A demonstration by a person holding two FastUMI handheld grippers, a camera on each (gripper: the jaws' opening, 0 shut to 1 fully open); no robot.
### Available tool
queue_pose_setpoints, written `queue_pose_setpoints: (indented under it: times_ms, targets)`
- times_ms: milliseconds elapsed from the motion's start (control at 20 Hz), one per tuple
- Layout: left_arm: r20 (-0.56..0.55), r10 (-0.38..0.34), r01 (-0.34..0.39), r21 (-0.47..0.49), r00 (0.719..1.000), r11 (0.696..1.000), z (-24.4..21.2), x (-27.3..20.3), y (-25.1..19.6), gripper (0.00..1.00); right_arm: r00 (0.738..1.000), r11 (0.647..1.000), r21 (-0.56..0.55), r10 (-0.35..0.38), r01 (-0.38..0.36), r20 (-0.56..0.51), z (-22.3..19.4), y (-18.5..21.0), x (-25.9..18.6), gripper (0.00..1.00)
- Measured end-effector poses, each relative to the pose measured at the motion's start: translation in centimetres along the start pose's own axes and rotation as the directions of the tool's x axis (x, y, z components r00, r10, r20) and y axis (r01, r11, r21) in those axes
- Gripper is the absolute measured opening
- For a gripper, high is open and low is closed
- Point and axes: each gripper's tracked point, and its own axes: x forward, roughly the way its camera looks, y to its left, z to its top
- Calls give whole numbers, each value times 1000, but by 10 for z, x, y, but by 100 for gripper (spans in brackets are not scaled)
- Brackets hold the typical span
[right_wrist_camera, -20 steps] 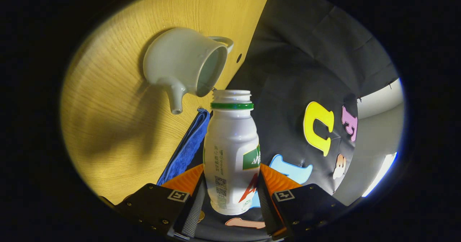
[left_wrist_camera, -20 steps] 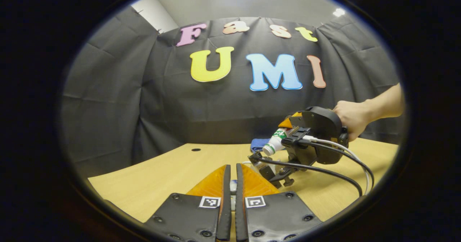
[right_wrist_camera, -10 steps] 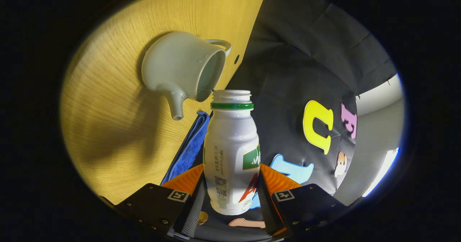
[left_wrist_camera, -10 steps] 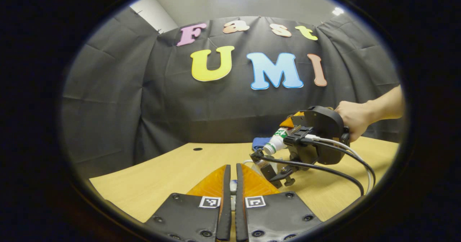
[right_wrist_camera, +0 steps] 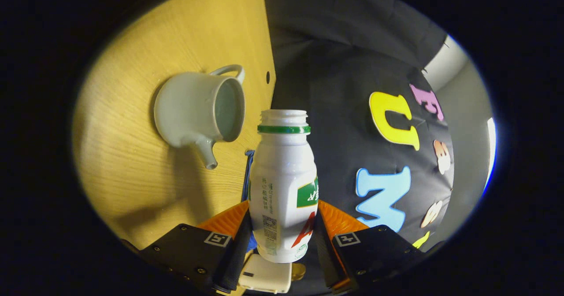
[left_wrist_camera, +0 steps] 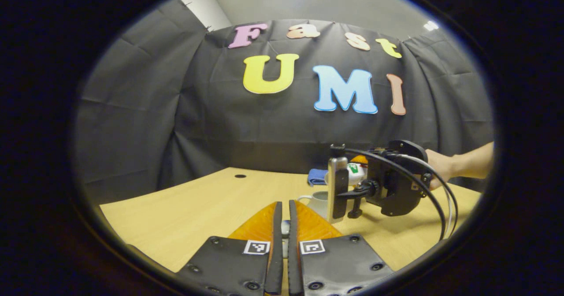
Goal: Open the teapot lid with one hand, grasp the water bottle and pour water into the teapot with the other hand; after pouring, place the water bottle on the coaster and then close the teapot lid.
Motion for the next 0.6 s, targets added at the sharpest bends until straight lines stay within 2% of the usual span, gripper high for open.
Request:
queue_pose_setpoints:
  times_ms: [150,250,300,400,450,600]
  targets:
    - [-6,-5,5,-9,1000,1000,1,5,0,11,999,985,173,-23,17,33,3,-8,-6,70]
    - [-1,-7,7,-4,1000,1000,5,7,-1,15,998,955,294,-50,36,40,-1,-16,-13,70]
    - [3,-8,8,7,1000,1000,8,8,-2,11,997,935,351,-64,47,38,-4,-21,-17,70]
    - [18,-25,25,31,1000,999,16,14,-10,11,997,884,464,-79,59,23,-16,-30,-27,70]
    - [24,-44,43,33,999,999,19,20,-16,15,997,853,519,-80,64,9,-24,-33,-31,70]
    - [30,-91,91,21,995,996,32,42,-30,15,998,735,675,-63,65,-27,-48,-41,-47,70]
